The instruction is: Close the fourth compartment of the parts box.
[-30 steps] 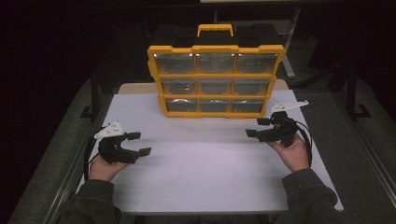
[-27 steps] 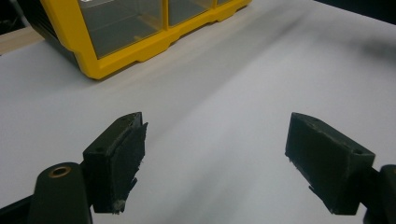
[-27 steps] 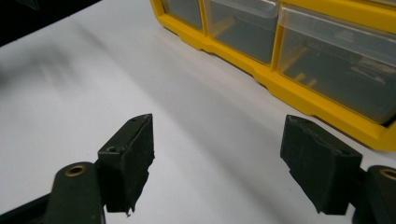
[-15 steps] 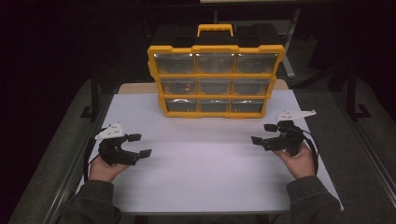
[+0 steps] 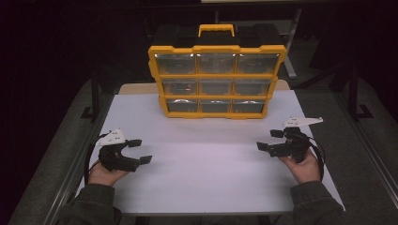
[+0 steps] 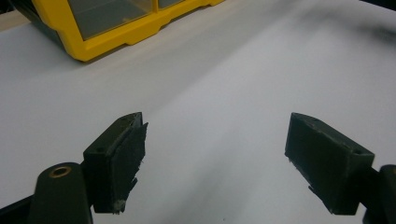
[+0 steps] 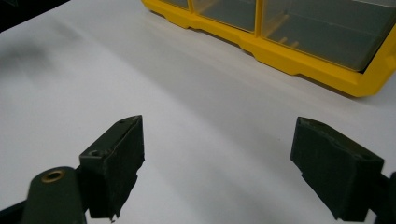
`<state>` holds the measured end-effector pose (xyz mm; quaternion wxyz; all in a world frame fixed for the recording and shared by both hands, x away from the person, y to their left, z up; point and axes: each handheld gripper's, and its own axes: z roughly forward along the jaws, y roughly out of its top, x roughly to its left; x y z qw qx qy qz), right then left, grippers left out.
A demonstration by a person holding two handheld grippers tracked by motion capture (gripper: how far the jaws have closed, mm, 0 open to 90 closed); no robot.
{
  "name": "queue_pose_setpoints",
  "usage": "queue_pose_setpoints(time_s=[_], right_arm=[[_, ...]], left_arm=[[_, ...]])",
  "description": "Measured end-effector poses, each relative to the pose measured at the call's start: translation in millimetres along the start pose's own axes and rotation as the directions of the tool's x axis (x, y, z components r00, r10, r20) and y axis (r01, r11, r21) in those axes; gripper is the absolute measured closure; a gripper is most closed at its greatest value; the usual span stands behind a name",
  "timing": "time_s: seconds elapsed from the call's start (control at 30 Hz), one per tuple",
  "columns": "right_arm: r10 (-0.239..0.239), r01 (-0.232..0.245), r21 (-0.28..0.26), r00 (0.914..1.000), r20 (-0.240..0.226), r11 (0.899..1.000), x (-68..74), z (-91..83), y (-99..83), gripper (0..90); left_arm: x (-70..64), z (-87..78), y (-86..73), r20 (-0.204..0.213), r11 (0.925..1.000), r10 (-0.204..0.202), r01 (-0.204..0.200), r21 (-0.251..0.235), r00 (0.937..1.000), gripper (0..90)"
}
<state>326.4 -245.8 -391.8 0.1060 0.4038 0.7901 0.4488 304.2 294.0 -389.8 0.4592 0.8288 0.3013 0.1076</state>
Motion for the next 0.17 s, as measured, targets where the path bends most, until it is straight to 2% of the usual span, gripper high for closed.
queue_pose_setpoints(time_s=[0.17], right_arm=[[0.01,-0.01,0.01,0.9999,0.003,1.0,-1.3,0.9,-5.0,15.9]], left_arm=[[0.4,-0.3,0.2,-0.001,0.9999,0.005,-0.005,-0.01,1.0,18.7]])
